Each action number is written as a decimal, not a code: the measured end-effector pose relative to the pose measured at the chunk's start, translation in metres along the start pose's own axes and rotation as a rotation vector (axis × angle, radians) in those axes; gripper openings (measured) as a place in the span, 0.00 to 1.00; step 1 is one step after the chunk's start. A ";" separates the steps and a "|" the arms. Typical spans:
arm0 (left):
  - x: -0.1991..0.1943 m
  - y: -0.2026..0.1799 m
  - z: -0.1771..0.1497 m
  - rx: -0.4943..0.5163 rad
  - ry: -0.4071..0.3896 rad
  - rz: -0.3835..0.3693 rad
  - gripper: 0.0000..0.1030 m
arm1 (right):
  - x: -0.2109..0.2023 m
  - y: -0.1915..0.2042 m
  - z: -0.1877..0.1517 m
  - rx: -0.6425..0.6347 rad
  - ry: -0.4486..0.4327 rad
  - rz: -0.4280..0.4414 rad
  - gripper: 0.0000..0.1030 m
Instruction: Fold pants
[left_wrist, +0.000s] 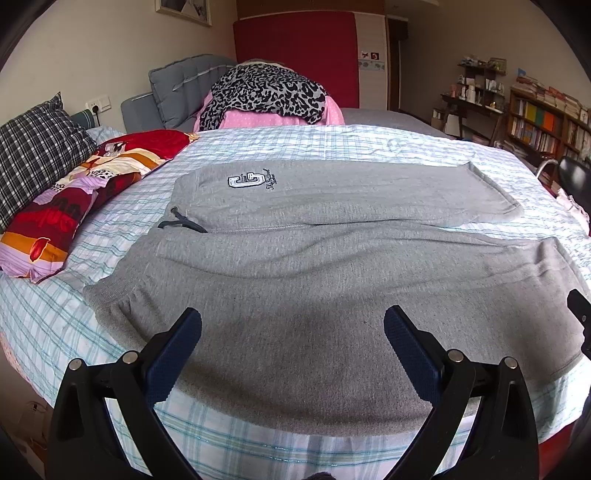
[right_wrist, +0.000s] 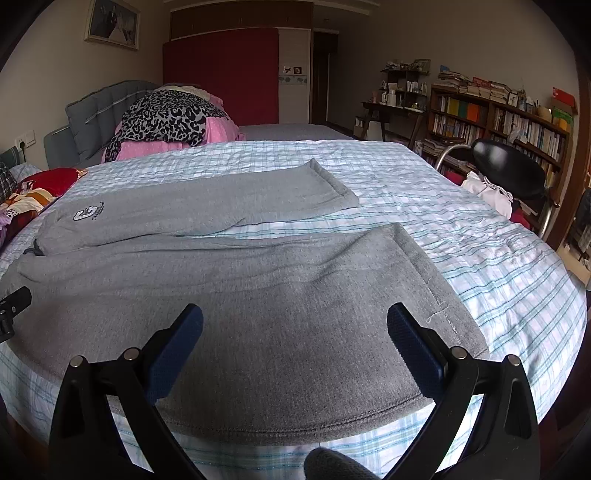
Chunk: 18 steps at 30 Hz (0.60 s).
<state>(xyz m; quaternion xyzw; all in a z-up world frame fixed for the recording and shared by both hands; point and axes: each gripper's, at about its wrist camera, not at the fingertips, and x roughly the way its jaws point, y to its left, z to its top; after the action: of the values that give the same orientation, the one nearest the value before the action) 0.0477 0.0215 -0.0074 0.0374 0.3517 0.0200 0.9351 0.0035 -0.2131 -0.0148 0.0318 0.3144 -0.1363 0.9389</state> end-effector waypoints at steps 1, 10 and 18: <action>0.002 0.001 0.002 0.000 0.000 0.005 0.95 | 0.002 0.001 0.002 -0.003 0.003 -0.001 0.98; 0.016 0.011 0.024 -0.002 -0.013 0.041 0.95 | 0.026 0.008 0.019 -0.030 0.030 0.005 0.98; 0.038 0.015 0.045 0.000 -0.001 0.064 0.95 | 0.047 -0.001 0.038 -0.008 0.057 0.009 0.98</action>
<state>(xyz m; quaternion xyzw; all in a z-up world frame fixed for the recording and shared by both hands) 0.1059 0.0362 0.0027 0.0488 0.3501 0.0498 0.9341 0.0610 -0.2305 -0.0125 0.0332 0.3412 -0.1299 0.9304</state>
